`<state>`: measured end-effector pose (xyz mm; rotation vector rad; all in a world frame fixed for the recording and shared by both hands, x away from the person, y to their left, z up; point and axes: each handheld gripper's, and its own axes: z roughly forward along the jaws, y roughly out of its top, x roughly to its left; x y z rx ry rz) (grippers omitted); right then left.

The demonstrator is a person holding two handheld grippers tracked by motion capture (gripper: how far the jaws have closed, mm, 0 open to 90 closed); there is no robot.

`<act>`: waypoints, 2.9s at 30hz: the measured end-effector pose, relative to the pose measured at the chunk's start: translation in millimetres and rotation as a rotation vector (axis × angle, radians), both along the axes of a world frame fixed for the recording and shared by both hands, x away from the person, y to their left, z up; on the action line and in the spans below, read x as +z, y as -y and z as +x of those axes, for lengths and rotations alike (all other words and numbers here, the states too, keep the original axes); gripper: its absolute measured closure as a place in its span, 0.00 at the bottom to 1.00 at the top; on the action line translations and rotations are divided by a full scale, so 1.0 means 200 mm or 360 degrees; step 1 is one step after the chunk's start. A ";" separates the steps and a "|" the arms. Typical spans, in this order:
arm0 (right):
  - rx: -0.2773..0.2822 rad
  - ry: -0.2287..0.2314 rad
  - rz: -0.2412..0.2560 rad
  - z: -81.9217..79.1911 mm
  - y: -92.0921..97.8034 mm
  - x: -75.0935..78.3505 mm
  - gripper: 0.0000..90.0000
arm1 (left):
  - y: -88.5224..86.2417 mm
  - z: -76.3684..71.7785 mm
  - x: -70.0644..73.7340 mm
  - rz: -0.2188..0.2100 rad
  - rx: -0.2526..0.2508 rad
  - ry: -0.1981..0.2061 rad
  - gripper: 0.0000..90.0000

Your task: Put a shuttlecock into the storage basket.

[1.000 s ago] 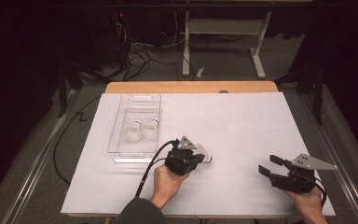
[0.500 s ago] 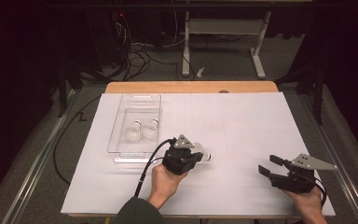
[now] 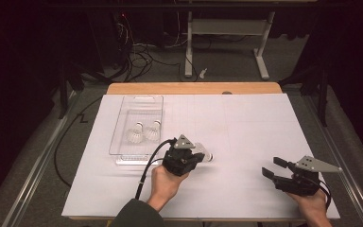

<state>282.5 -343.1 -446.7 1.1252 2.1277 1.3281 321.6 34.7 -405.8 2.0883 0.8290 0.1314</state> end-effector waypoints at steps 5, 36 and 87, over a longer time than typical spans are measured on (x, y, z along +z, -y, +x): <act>0.0000 0.0001 -0.0001 0.00 0.00 0.00 0.38 | -0.01 0.00 0.01 -0.0009 0.0008 0.0004 1.00; 0.0000 -0.0005 -0.0005 0.00 0.00 0.00 0.38 | -0.09 0.00 0.08 -0.0015 0.0051 0.0047 1.00; -0.0001 -0.0003 -0.0001 0.00 0.00 0.00 0.38 | -0.28 0.04 0.17 -0.0042 0.0197 0.0086 1.00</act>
